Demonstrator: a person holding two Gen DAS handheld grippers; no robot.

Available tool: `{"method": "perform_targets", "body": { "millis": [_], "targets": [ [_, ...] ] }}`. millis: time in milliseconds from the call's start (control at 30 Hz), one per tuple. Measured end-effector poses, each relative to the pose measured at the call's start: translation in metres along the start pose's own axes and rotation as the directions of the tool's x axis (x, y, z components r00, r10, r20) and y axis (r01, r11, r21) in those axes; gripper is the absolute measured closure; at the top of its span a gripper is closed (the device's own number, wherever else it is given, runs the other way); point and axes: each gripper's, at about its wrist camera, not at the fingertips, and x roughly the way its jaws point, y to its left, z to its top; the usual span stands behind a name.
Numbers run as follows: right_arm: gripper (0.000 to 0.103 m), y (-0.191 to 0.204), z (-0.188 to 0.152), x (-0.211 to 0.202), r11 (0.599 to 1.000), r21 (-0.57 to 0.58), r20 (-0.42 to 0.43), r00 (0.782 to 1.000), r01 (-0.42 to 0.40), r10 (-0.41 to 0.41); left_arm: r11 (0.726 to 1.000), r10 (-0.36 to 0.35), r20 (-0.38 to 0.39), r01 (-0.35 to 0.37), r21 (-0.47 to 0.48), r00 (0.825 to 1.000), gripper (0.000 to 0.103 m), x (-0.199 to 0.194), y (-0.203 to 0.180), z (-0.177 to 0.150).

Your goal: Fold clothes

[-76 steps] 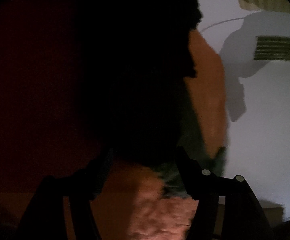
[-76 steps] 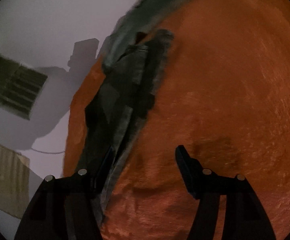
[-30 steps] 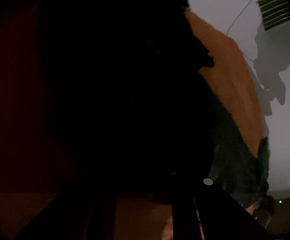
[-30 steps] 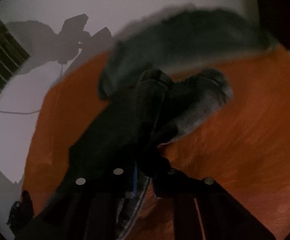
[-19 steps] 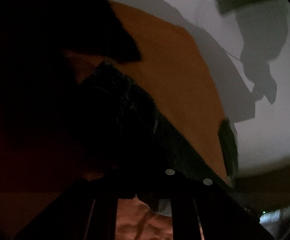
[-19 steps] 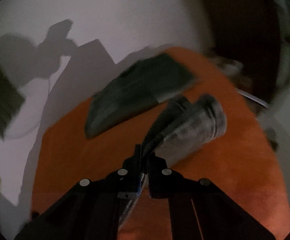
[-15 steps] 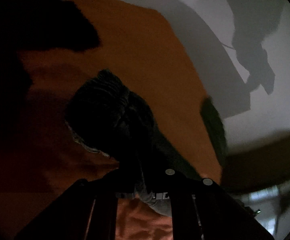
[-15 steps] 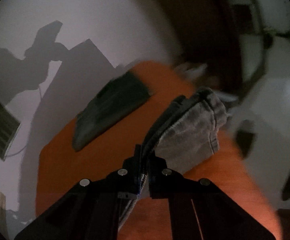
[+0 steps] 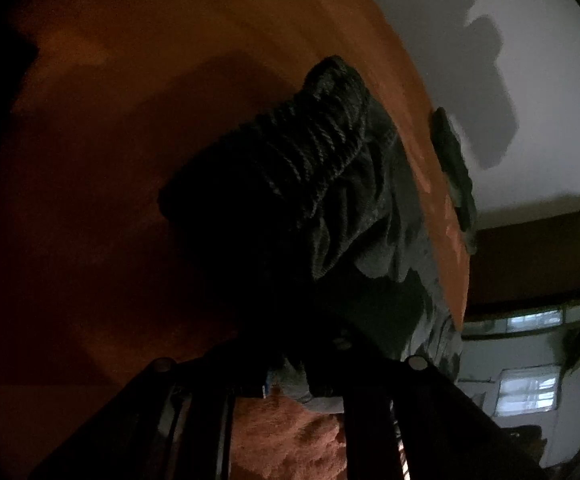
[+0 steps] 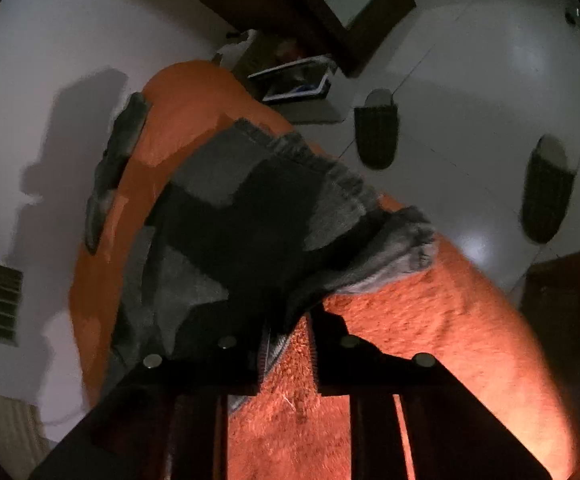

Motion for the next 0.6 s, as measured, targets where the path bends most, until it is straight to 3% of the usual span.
{"method": "perform_targets", "body": {
  "millis": [67, 133, 200, 267, 333, 400, 433, 500, 600],
  "targets": [
    [0.087, 0.026, -0.002, -0.026, 0.989, -0.106, 0.072, 0.993, 0.103, -0.096, 1.000, 0.011, -0.003, -0.011, 0.006, 1.000, 0.085, -0.013, -0.007, -0.003],
    [0.086, 0.066, -0.021, -0.033, 0.966, -0.250, 0.072, 0.996, 0.068, -0.051, 0.999, 0.050, 0.025, -0.050, 0.013, 0.998, 0.084, -0.030, -0.012, -0.006],
    [0.086, 0.108, -0.045, -0.037, 0.918, -0.397, 0.046, 0.999, 0.002, 0.018, 0.997, 0.076, 0.052, -0.077, 0.003, 0.996, 0.077, -0.042, -0.013, -0.009],
    [0.080, 0.151, -0.068, -0.040, 0.844, -0.532, 0.009, 0.997, -0.065, 0.083, 0.996, 0.094, 0.075, -0.093, -0.015, 0.993, 0.064, -0.051, -0.012, -0.012],
    [0.076, 0.198, -0.109, -0.013, 0.727, -0.658, -0.139, 0.981, -0.196, 0.138, 0.994, 0.104, 0.085, -0.102, -0.029, 0.991, 0.059, -0.056, -0.013, -0.014],
    [0.076, 0.243, -0.158, 0.020, 0.587, -0.732, -0.311, 0.936, -0.346, 0.165, 0.996, 0.088, 0.054, -0.087, -0.026, 0.995, 0.058, -0.039, -0.018, -0.016],
    [0.076, 0.255, -0.184, 0.033, 0.545, -0.736, -0.378, 0.912, -0.401, 0.161, 0.997, 0.081, 0.037, -0.080, -0.024, 0.996, 0.058, -0.032, -0.020, -0.020],
    [0.076, 0.273, -0.232, 0.055, 0.485, -0.725, -0.491, 0.861, -0.489, 0.133, 0.997, 0.071, 0.011, -0.071, -0.015, 0.997, 0.058, -0.012, -0.024, -0.024],
    [0.076, 0.301, -0.305, 0.089, 0.397, -0.682, -0.643, 0.762, -0.614, 0.074, 0.995, 0.091, -0.002, -0.091, -0.042, 0.996, 0.058, 0.014, -0.020, -0.020]
  ]
}}
